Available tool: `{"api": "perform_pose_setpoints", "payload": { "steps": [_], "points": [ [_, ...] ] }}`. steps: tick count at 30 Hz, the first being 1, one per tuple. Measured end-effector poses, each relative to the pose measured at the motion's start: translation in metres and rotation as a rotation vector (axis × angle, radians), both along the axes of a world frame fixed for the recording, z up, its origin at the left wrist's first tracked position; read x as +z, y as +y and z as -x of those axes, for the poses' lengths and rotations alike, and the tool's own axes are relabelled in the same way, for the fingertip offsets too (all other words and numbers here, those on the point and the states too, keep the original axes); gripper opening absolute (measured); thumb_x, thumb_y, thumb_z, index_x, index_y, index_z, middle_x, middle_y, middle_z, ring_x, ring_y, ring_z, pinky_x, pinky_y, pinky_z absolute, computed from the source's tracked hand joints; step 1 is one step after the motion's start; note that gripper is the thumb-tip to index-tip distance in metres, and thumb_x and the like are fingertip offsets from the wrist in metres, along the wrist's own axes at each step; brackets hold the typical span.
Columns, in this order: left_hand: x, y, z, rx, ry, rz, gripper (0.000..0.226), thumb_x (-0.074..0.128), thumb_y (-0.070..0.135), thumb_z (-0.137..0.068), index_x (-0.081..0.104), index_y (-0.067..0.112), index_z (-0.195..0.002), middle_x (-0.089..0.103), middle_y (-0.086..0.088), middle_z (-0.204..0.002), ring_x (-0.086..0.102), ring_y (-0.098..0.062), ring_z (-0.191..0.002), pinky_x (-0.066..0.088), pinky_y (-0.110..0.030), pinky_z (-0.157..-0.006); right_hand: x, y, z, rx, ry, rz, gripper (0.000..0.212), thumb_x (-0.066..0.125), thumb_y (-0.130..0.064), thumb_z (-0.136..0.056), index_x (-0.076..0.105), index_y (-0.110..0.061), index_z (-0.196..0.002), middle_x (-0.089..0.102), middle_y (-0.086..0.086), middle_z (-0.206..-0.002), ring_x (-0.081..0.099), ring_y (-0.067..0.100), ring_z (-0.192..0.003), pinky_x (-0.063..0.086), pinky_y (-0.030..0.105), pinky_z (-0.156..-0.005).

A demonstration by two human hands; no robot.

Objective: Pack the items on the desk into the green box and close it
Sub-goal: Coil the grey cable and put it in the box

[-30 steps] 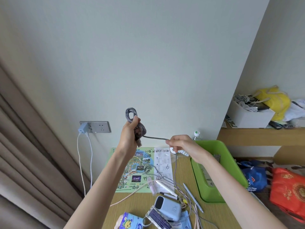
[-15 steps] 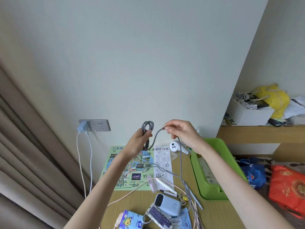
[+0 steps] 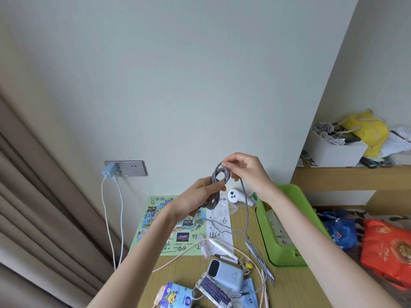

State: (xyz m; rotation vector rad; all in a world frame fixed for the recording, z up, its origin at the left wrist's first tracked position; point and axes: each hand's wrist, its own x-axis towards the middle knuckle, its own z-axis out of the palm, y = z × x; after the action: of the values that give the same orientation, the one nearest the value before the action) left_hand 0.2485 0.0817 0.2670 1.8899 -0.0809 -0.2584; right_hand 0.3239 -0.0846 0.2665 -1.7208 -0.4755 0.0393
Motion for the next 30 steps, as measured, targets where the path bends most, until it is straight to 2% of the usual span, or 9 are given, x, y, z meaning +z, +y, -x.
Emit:
{"api": "perform_pose_setpoints", "payload": {
  "steps": [3,7,12,13,15,17,22,26,30],
  "points": [
    [0.005,0.000,-0.002,0.056,-0.028,0.059,0.024,0.048,0.033,-0.100,0.060,0.017,-0.086,0.037,0.007,-0.060,0.032,-0.005,-0.042,0.022,-0.013,-0.036,-0.010,-0.002,0.002,0.037,0.056,-0.005,0.023,0.054,-0.019,-0.098,0.066,-0.002,-0.087,0.060,0.001,-0.069,0.050,0.012,-0.055,0.042,0.023,-0.059],
    [0.008,0.003,-0.007,0.124,-0.063,0.105,0.024,0.045,0.029,-0.100,0.062,0.015,-0.090,0.034,0.004,-0.062,0.030,-0.007,-0.046,0.025,-0.016,-0.042,-0.021,-0.003,0.007,0.111,0.121,-0.012,0.036,0.041,-0.023,-0.104,0.066,-0.002,-0.089,0.055,0.002,-0.068,0.048,0.017,-0.062,0.041,0.028,-0.061],
    [0.008,0.008,-0.011,0.263,-0.118,0.246,0.027,0.044,0.027,-0.099,0.070,0.021,-0.105,0.036,0.000,-0.073,0.029,-0.007,-0.044,0.024,-0.012,-0.037,-0.023,-0.001,0.015,0.206,0.205,-0.058,0.037,0.038,-0.027,-0.105,0.058,-0.008,-0.079,0.051,0.001,-0.060,0.046,0.013,-0.054,0.044,0.023,-0.058],
    [0.008,0.007,-0.012,0.267,-0.123,0.269,0.028,0.045,0.028,-0.099,0.071,0.024,-0.106,0.035,-0.001,-0.074,0.028,-0.007,-0.044,0.020,-0.014,-0.038,-0.022,0.001,0.016,0.223,0.214,-0.063,0.037,0.039,-0.029,-0.104,0.058,-0.009,-0.079,0.050,0.002,-0.060,0.045,0.014,-0.053,0.044,0.023,-0.057],
    [0.009,0.005,-0.011,0.269,-0.117,0.307,0.029,0.047,0.033,-0.095,0.073,0.028,-0.104,0.033,-0.002,-0.076,0.026,-0.010,-0.048,0.012,-0.028,-0.054,-0.020,0.005,0.019,0.258,0.224,-0.080,0.037,0.040,-0.031,-0.104,0.058,-0.011,-0.079,0.049,0.003,-0.060,0.044,0.016,-0.054,0.043,0.022,-0.056],
    [0.011,0.002,-0.010,0.253,-0.114,0.337,0.032,0.048,0.039,-0.088,0.074,0.029,-0.104,0.033,-0.004,-0.078,0.026,-0.011,-0.049,0.009,-0.041,-0.059,-0.018,0.010,0.021,0.289,0.244,-0.103,0.036,0.041,-0.032,-0.103,0.059,-0.013,-0.079,0.050,0.004,-0.061,0.045,0.018,-0.055,0.044,0.023,-0.057],
    [0.012,-0.005,-0.007,0.188,-0.118,0.335,0.034,0.045,0.039,-0.094,0.073,0.024,-0.107,0.054,-0.015,-0.071,0.041,-0.017,-0.051,0.020,-0.014,-0.035,-0.018,0.017,0.022,0.297,0.340,-0.162,0.036,0.047,-0.039,-0.098,0.058,-0.008,-0.083,0.055,0.005,-0.062,0.051,0.019,-0.055,0.046,0.029,-0.058],
    [0.014,-0.007,-0.006,0.220,-0.111,0.327,0.030,0.045,0.038,-0.095,0.070,0.023,-0.101,0.050,-0.006,-0.060,0.039,-0.016,-0.049,0.021,-0.014,-0.034,-0.017,0.017,0.024,0.270,0.360,-0.075,0.049,0.049,-0.051,-0.095,0.062,-0.010,-0.072,0.055,0.007,-0.059,0.050,0.020,-0.052,0.045,0.026,-0.053],
    [0.013,-0.005,-0.009,0.261,-0.096,0.385,0.029,0.045,0.041,-0.092,0.065,0.020,-0.098,0.051,-0.004,-0.064,0.043,-0.014,-0.053,0.026,-0.017,-0.032,-0.016,0.016,0.027,0.275,0.348,0.011,0.052,0.045,-0.053,-0.096,0.061,-0.013,-0.069,0.051,0.004,-0.055,0.047,0.017,-0.047,0.044,0.024,-0.053]
  ]
}}
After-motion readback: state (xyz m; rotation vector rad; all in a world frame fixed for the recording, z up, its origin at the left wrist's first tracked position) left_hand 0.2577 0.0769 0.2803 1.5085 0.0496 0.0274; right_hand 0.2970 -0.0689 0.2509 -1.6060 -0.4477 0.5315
